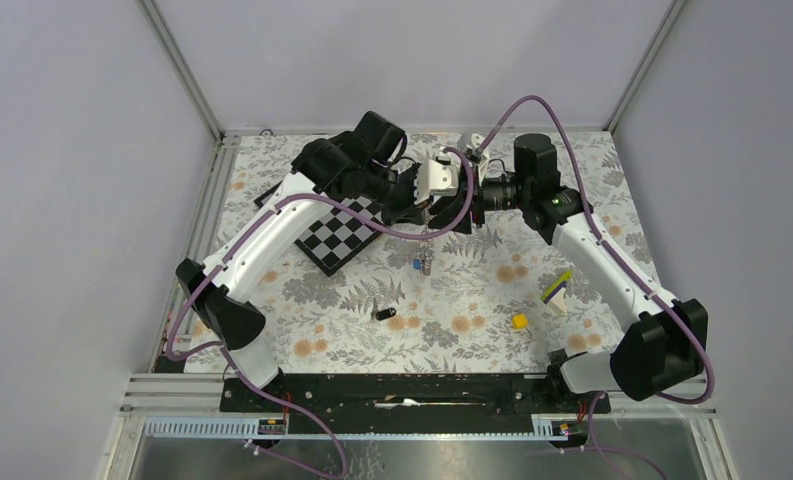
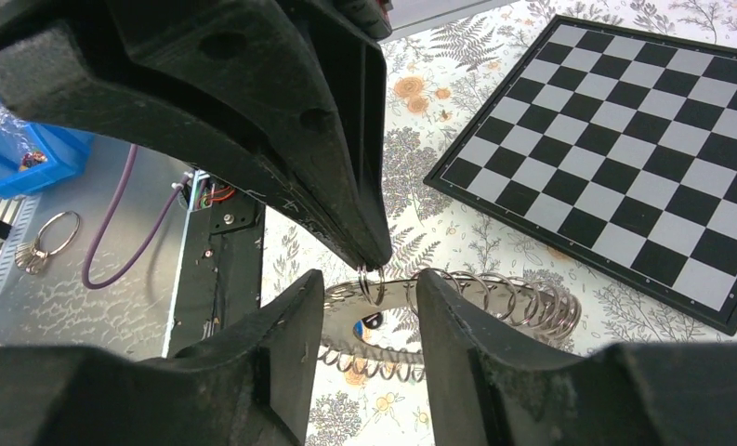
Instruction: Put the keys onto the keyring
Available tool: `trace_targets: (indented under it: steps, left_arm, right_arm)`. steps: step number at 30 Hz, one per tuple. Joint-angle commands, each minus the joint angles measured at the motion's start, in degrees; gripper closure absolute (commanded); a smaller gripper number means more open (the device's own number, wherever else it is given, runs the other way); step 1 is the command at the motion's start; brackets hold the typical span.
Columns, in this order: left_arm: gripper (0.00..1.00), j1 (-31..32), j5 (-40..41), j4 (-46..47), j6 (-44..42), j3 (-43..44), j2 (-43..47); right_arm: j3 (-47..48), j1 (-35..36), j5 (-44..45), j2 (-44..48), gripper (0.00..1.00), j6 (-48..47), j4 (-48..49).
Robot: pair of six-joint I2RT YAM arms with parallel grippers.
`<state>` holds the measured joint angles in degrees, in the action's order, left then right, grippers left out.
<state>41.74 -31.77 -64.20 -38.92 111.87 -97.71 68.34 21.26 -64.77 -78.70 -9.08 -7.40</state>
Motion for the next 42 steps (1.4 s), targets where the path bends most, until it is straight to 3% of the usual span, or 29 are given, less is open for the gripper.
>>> trace_targets:
  steps: [1, 9, 16, 20, 24, 28, 32, 34, 39, 42]
  left_arm:
    - [1.0, 0.1, -1.9, 1.6, 0.6, 2.5, 0.3]
    - [1.0, 0.0, -2.5, 1.6, 0.4, 2.2, 0.2]
    - [1.0, 0.0, -2.3, 1.7, 0.3, 1.6, 0.6]
    - [1.0, 0.1, -2.0, 2.8, 0.4, 0.1, 1.4]
    - [1.0, -0.9, -3.0, 4.3, -0.4, -1.9, 3.0]
    - [0.8, -5.4, -9.4, 6.6, -0.4, -3.8, 5.2]
    - [0.64, -11.6, -20.9, 10.9, 3.9, -7.8, 7.2]
    - [0.59, -13.3, -25.4, 16.0, 7.7, -12.3, 8.7]
    - [0.56, -14.4, -32.0, 31.0, 17.8, -22.0, 12.3]
    - [0.57, -14.8, -33.9, 36.5, 23.5, -24.4, 12.8]
  right_arm:
    - [0.0, 1.0, -1.7, 0.3, 0.54, -0.1, 1.9]
    - [-1.2, 1.5, -0.7, 0.2, 0.59, -0.6, 1.9]
    - [-0.9, 1.5, -0.5, -0.2, 0.78, 0.9, 3.1]
    - [-1.6, 1.5, -0.3, 0.0, 1.0, 2.0, 4.2]
    - [-1.3, 1.4, 0.0, 0.5, 1.0, 3.2, 4.4]
    - [0.2, 0.8, -1.0, 0.7, 1.0, 7.3, 6.4]
    - [-0.8, -0.6, -4.2, 1.0, 1.0, 18.4, 16.9]
    - [-2.7, -1.2, -5.9, 0.9, 1.0, 25.8, 26.7]
    - [-8.4, -2.4, -7.7, 0.3, 1.0, 42.0, 48.2]
    - [-8.8, -2.5, -7.8, 0.2, 1.0, 43.0, 49.4]
